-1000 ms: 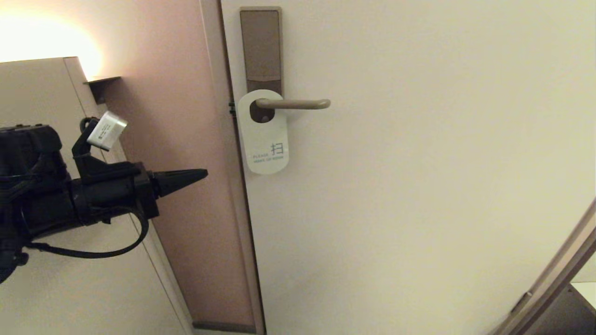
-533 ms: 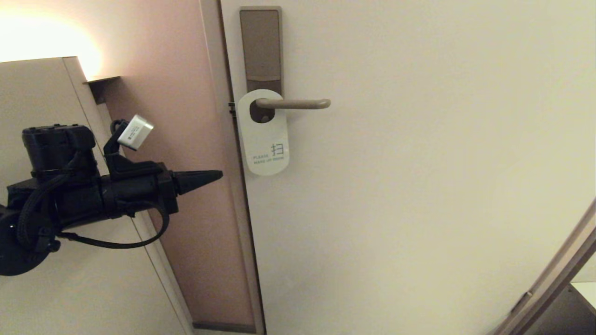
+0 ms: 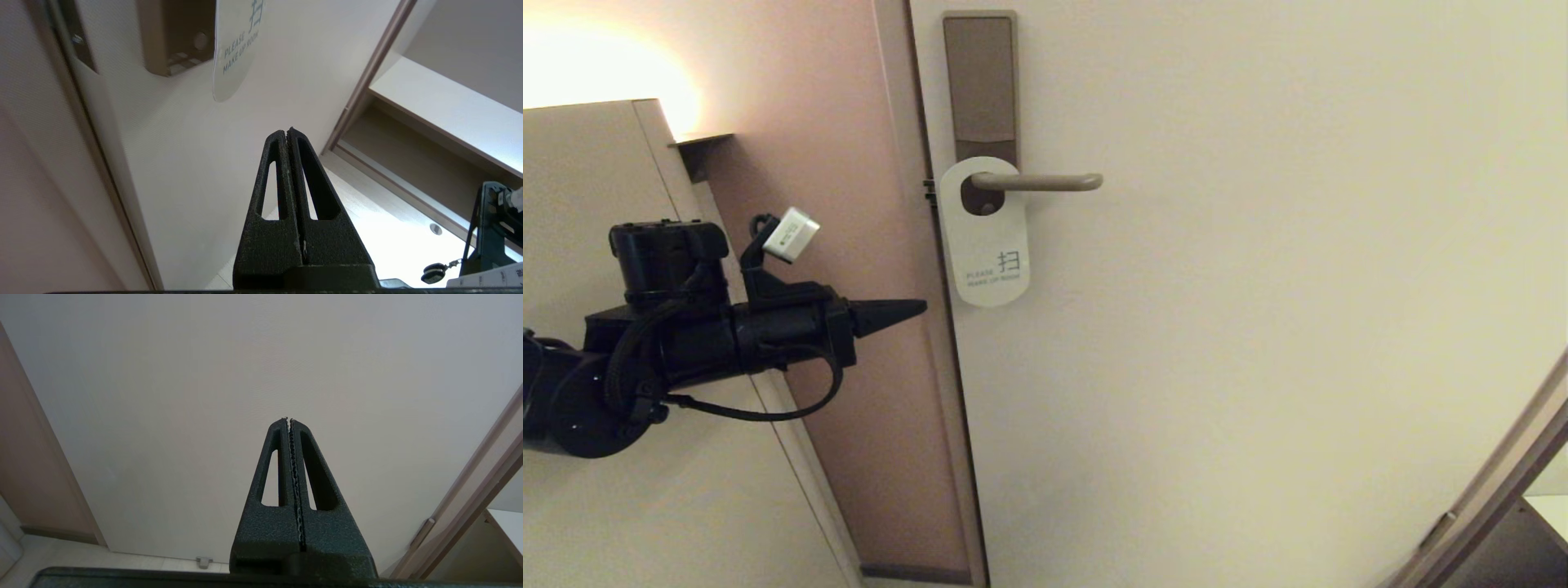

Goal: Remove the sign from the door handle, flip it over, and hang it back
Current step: Take down the sign

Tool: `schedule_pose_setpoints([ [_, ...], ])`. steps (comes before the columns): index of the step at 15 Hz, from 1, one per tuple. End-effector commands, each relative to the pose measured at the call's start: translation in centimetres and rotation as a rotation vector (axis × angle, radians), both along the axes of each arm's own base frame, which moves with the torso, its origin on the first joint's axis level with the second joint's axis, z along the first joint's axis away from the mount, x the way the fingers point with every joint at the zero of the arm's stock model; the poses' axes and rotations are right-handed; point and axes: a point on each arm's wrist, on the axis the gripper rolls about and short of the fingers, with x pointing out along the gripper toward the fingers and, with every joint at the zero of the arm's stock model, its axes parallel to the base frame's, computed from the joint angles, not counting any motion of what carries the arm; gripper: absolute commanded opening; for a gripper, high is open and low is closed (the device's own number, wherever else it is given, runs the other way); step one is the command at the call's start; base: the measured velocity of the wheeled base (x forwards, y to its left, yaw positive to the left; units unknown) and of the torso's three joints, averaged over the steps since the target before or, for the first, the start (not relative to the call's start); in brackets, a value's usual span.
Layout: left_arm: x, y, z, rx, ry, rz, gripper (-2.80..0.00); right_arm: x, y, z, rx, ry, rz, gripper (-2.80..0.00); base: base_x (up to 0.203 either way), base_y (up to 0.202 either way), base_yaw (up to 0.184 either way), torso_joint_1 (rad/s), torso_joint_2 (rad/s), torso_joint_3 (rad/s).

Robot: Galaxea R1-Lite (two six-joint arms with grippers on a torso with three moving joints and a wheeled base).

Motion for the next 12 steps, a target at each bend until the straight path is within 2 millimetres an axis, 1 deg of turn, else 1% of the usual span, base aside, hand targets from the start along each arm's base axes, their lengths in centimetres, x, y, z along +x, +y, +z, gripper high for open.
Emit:
schedule_pose_setpoints([
  [1,0.1,-0.4,-0.3,0.001,0.008,-0.015,0.00,0.0,0.0,0.0,-0.002,0.001,0.000,-2.80,0.000,0.000,0.000,0.000,0.00,0.000],
  [7,0.3,-1.3,-0.6,0.012,-0.010,-0.048,0.00,0.0,0.0,0.0,-0.001,0.000,0.000,-2.80,0.000,0.000,0.000,0.000,0.00,0.000],
  [12,1.8,-1.7,-0.9,0.002,-0.075,-0.076,0.00,0.0,0.0,0.0,0.000,0.001,0.000,-2.80,0.000,0.000,0.000,0.000,0.00,0.000],
])
